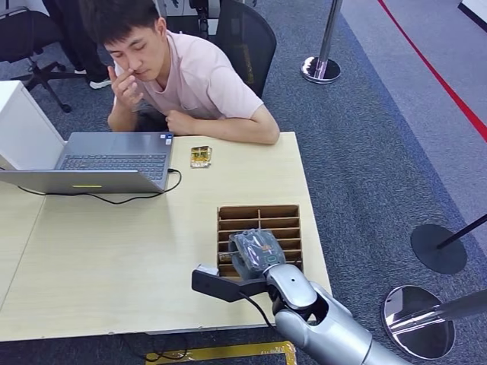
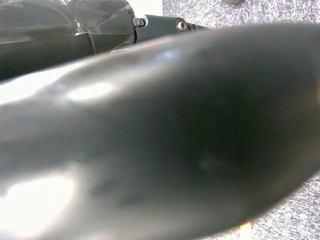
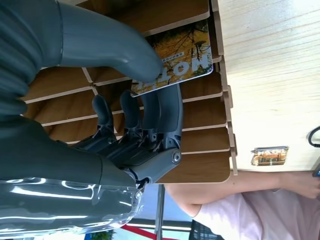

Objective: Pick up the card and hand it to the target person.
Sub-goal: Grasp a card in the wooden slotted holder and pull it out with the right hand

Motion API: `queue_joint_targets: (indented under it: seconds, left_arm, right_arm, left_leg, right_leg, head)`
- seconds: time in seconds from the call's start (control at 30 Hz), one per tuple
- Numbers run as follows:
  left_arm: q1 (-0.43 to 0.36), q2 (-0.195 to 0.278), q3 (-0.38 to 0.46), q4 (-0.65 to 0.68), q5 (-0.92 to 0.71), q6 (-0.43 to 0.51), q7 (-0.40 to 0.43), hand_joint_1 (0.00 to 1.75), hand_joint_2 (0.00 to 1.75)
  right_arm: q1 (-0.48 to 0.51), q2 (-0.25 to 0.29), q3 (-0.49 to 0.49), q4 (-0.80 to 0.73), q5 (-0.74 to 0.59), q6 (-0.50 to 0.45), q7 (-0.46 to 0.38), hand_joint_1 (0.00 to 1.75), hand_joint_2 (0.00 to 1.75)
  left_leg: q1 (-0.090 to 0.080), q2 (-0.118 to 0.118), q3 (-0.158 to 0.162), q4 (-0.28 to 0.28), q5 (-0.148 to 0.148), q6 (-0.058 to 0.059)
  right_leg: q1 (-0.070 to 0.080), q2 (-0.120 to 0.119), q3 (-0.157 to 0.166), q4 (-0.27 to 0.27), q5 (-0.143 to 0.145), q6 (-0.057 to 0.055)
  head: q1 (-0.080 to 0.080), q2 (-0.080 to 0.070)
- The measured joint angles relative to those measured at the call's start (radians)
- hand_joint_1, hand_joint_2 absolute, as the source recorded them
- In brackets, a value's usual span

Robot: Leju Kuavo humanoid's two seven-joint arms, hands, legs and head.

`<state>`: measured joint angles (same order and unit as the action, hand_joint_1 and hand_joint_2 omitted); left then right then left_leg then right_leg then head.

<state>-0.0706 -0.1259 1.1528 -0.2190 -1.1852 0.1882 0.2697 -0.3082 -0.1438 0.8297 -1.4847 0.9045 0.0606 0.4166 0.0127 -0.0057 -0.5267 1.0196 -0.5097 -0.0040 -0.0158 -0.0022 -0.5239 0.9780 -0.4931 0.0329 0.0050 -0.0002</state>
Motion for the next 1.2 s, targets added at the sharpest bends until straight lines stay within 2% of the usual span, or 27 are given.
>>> queue_joint_targets:
  seconds: [0.1,0.17,0.23,0.3,0.5,0.83,1.07,1.2]
  left_arm:
    - [0.000,0.000,0.000,0.000,0.000,0.000,-0.003,0.00,0.00]
    - [0.000,0.000,0.000,0.000,0.000,-0.002,-0.010,0.00,0.00]
    - [0.000,0.000,0.000,0.000,0.000,-0.004,-0.023,0.00,0.87]
    - [0.000,0.000,0.001,0.000,0.001,-0.006,-0.038,0.00,1.75]
    - [0.000,0.001,0.010,0.000,0.009,-0.003,-0.066,0.00,1.75]
    - [0.000,0.001,0.018,0.000,0.020,0.027,-0.070,0.00,1.75]
    - [0.000,0.001,0.034,0.000,0.030,0.024,-0.063,0.00,1.75]
    - [0.000,0.001,0.036,0.000,0.029,0.020,-0.064,0.00,1.75]
  right_arm:
    - [0.001,0.000,0.000,0.000,0.001,0.001,0.000,1.16,1.75]
    - [0.003,-0.001,0.000,0.000,0.002,0.002,0.000,1.36,1.75]
    - [0.004,-0.001,0.000,0.000,0.002,0.002,0.000,1.52,1.75]
    - [0.005,-0.001,0.000,-0.001,0.002,0.002,0.000,1.52,1.75]
    - [0.007,-0.003,0.000,-0.007,0.005,0.003,0.001,1.59,1.75]
    - [0.007,-0.003,0.000,-0.013,0.008,-0.005,-0.004,1.59,1.75]
    - [0.009,-0.003,-0.057,-0.097,-0.035,-0.134,-0.106,1.59,1.75]
    - [0.010,-0.003,-0.108,-0.159,-0.051,-0.259,-0.223,1.59,1.75]
  left_leg:
    - [0.000,0.000,0.000,0.000,0.000,0.000]
    - [0.000,0.000,0.000,0.000,0.000,0.000]
    - [0.000,0.000,0.000,0.000,0.000,0.000]
    - [0.000,0.000,0.000,0.000,0.000,0.000]
    - [0.000,0.000,0.000,0.000,0.000,0.000]
    - [0.000,0.000,0.000,0.000,0.000,0.000]
    - [0.000,0.000,0.000,0.000,0.000,0.000]
    - [0.000,0.000,0.000,0.000,0.000,0.000]
  right_leg:
    - [0.000,0.000,0.000,0.000,0.000,0.000]
    - [0.000,0.000,0.000,0.000,0.000,0.000]
    - [0.000,0.000,0.000,0.000,0.000,0.000]
    - [0.000,0.000,0.000,0.000,0.000,0.000]
    - [0.000,0.000,0.000,0.000,0.000,0.000]
    - [0.000,0.000,0.000,0.000,0.000,0.000]
    - [0.000,0.000,0.000,0.000,0.000,0.000]
    - [0.000,0.000,0.000,0.000,0.000,0.000]
  head:
    - [0.000,0.000]
    - [0.000,0.000]
    - [0.000,0.000]
    - [0.000,0.000]
    - [0.000,0.000]
    - [0.000,0.000]
    - [0.000,0.000]
    - [0.000,0.000]
